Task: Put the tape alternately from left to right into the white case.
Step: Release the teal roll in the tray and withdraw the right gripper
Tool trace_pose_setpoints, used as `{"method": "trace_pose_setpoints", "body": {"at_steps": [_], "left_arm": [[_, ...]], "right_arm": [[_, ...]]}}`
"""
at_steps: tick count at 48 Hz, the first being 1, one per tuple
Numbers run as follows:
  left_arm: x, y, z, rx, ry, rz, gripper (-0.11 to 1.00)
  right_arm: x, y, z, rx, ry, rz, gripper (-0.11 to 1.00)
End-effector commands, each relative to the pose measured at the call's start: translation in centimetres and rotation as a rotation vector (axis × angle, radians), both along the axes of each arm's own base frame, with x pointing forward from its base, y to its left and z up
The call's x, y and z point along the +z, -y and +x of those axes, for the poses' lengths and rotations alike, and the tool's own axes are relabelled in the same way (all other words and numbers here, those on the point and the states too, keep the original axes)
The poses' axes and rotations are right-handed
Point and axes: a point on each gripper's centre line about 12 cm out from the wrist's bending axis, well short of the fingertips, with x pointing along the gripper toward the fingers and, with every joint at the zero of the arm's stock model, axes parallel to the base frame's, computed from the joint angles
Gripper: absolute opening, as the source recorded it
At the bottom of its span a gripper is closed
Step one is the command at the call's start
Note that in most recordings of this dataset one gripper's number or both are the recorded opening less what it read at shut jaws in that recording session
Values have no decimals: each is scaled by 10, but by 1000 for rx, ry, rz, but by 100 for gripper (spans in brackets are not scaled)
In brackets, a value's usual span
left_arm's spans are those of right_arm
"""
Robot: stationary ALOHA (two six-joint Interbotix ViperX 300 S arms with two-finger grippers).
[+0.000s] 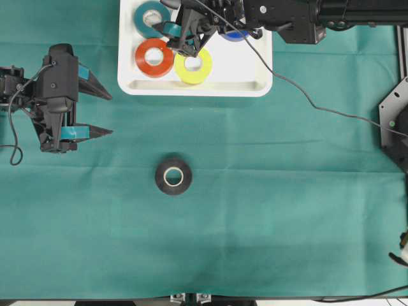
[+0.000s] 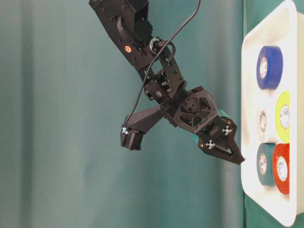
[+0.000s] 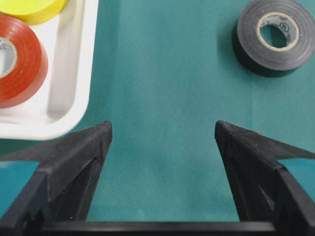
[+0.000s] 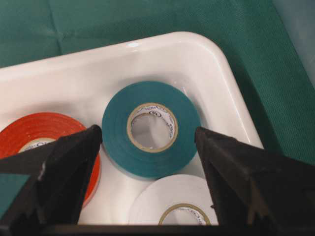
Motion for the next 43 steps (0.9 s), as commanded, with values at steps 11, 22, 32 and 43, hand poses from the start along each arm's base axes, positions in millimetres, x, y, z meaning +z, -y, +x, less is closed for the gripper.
{"method": "trace_pose_setpoints", "body": {"at_steps": [11, 22, 32, 43], "left_arm": [[6, 1, 4, -3, 21, 0, 86], [6, 1, 4, -2, 21, -1, 86], [5, 1, 4, -4, 20, 2, 86], [6, 1, 4, -3, 23, 0, 86]], "right_arm": [[22, -8, -2, 15, 41, -13, 83], [30, -32, -16, 55, 42, -8, 83], [36, -62, -30, 108, 39, -4, 83], [39, -91, -43, 163, 32, 0, 83]]}}
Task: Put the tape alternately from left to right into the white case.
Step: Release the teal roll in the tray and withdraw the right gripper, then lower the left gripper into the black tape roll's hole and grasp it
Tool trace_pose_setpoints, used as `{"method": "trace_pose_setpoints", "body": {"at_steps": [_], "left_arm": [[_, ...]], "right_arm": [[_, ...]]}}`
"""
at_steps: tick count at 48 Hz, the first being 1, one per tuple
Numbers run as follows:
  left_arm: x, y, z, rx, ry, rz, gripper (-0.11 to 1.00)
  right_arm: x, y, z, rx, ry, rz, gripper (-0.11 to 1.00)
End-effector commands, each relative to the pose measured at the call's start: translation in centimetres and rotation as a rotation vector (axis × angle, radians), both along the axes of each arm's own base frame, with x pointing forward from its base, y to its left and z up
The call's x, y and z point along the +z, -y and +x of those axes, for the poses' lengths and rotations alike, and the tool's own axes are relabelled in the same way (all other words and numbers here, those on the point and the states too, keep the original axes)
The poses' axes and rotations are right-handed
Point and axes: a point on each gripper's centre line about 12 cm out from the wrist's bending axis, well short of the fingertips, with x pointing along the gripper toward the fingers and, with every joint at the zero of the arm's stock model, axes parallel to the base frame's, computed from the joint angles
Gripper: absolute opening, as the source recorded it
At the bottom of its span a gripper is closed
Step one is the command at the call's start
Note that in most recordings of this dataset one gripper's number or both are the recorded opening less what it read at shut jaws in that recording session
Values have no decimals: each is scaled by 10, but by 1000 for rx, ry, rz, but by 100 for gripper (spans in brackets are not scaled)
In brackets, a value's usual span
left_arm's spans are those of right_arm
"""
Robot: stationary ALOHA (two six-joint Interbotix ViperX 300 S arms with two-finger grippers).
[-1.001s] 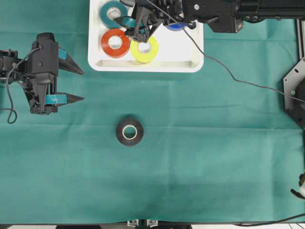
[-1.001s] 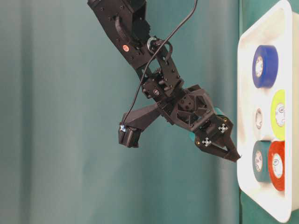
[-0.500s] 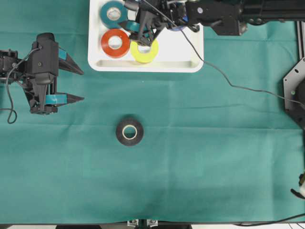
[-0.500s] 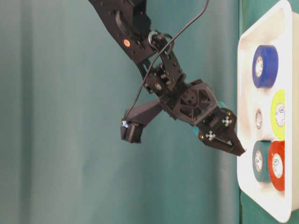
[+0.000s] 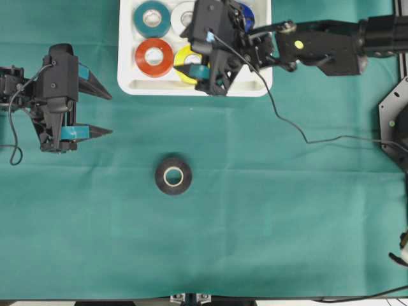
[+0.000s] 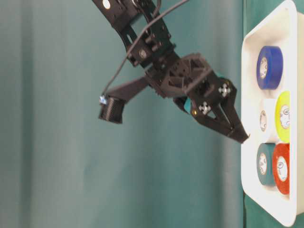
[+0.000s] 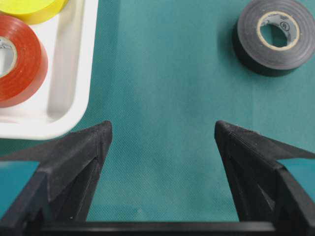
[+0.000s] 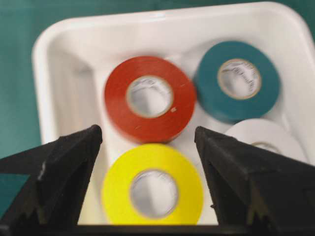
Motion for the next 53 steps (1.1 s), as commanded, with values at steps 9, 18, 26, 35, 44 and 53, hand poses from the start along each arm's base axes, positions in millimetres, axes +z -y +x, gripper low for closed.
{"method": "trace_pose_setpoints", "body": {"at_steps": [9, 18, 26, 35, 44, 53], "left_arm": [[8, 1, 5, -1, 26, -2, 86], [9, 1, 6, -1, 29, -2, 86], [9, 1, 7, -1, 31, -2, 86], [9, 1, 7, 0, 31, -3, 86], [10, 1, 8, 0, 32, -3, 86], [10, 1, 8, -2, 34, -3, 86]], "right_arm": [[16, -33, -18, 72, 27, -4, 83], [16, -55, -35, 121, 18, 1, 83], [16, -75, -53, 168, 13, 3, 83], [13, -87, -71, 199, 1, 8, 83], [12, -88, -78, 200, -3, 10, 83], [13, -88, -77, 200, 2, 10, 83]]}}
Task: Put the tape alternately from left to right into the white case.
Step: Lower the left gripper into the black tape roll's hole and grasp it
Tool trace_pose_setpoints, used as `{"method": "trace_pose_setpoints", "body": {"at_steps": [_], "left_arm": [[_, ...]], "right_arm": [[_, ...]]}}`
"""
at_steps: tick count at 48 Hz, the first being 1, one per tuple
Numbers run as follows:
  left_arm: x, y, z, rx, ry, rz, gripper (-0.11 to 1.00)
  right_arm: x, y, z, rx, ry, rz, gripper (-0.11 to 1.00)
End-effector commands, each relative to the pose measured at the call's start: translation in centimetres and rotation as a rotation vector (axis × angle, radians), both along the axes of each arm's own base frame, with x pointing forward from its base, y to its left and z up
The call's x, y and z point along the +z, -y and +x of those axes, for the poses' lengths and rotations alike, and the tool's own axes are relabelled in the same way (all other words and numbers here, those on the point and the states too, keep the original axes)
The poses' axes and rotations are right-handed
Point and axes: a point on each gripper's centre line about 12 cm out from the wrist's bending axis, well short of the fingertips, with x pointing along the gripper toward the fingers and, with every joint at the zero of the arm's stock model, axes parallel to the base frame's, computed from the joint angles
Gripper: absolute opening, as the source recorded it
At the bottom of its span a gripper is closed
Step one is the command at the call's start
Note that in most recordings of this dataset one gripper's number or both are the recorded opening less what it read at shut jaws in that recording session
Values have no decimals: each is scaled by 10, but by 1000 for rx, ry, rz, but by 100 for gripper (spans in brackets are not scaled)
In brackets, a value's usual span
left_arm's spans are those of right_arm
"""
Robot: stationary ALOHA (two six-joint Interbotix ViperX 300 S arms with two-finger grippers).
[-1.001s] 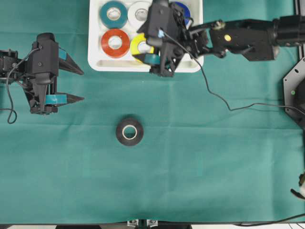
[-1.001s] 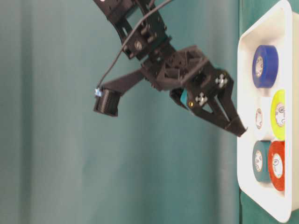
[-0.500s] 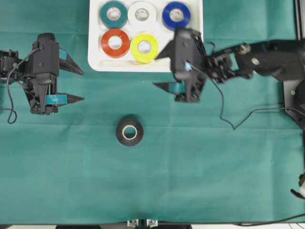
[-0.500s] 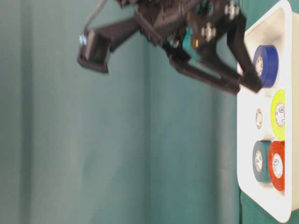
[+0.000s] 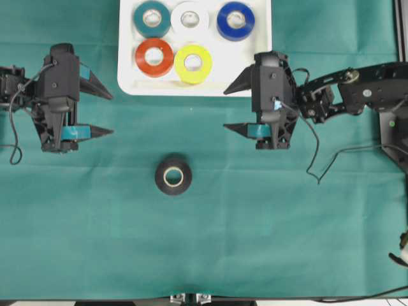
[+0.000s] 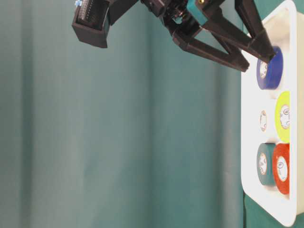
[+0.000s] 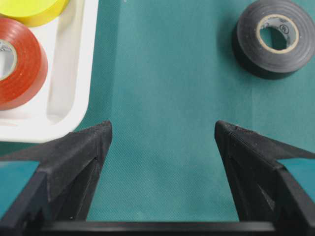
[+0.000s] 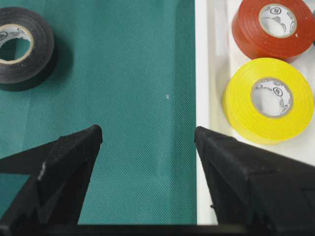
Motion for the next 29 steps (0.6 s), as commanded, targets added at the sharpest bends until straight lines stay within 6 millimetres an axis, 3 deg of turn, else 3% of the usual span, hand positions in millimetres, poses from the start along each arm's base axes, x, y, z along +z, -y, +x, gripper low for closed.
{"method": "trace_pose_setpoints", "body": {"at_steps": [1, 20, 29], "left_arm": [[10, 1, 6, -4, 34, -1, 86], [13, 18, 13, -34, 44, -37, 85], [4, 24, 29, -8, 5, -87, 86]], "right_arm": [[11, -2, 2, 4, 37, 8, 83], [8, -2, 2, 4, 27, 8, 83], [5, -2, 2, 4, 19, 8, 82]]}}
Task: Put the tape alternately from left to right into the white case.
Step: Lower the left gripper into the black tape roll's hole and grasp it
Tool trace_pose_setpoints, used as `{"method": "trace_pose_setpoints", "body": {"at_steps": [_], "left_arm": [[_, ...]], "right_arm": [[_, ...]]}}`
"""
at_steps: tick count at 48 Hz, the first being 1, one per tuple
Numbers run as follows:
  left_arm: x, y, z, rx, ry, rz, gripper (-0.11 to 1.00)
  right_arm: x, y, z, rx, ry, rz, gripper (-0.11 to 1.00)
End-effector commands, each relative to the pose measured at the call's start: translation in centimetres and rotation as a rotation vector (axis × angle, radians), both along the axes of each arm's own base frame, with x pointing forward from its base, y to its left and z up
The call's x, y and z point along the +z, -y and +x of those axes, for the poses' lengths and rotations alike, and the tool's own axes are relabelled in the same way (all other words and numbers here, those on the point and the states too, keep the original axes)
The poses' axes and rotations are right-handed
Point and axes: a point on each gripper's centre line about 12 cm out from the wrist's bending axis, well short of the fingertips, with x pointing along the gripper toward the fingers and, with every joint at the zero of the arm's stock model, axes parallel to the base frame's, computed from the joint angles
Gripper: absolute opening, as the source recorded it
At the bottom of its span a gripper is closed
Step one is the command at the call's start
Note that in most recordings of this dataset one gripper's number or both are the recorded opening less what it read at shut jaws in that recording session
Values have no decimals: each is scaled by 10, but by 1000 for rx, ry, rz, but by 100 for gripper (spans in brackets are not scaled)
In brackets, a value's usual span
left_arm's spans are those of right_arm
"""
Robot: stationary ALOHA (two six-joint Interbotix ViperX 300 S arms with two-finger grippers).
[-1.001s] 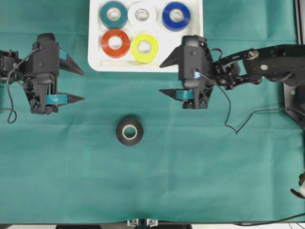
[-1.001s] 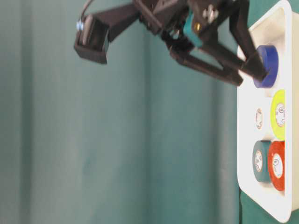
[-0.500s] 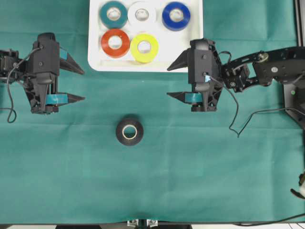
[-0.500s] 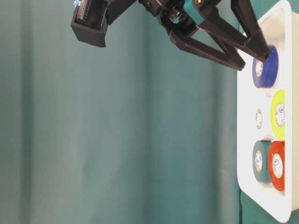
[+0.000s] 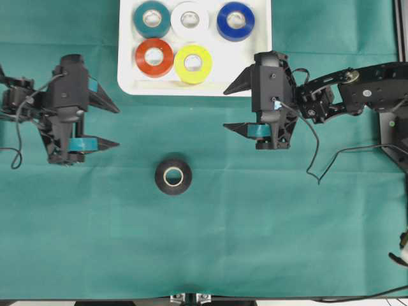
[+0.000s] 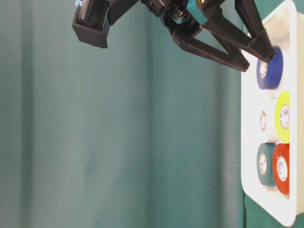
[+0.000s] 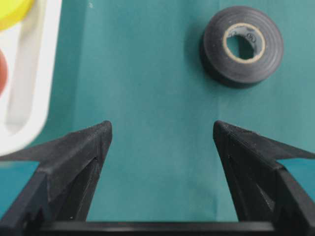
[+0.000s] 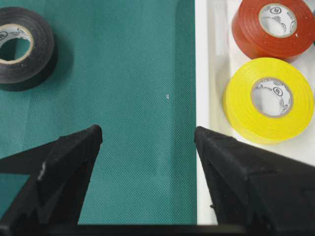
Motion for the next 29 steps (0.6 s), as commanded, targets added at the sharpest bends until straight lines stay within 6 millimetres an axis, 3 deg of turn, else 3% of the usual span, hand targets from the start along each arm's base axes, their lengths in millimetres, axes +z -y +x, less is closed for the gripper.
{"method": "trace_pose_setpoints", "body": {"at_steps": [1, 16, 29], "left_arm": [[6, 4, 15, 1, 19, -16, 85], [-2, 20, 59, 69, -64, -124, 86], [-13, 38, 84, 108, -191, -175, 85]], "right_arm": [[6, -2, 2, 5, 19, 5, 82], [2, -1, -1, 3, 9, 6, 82], [0, -2, -2, 3, 2, 6, 82]]}}
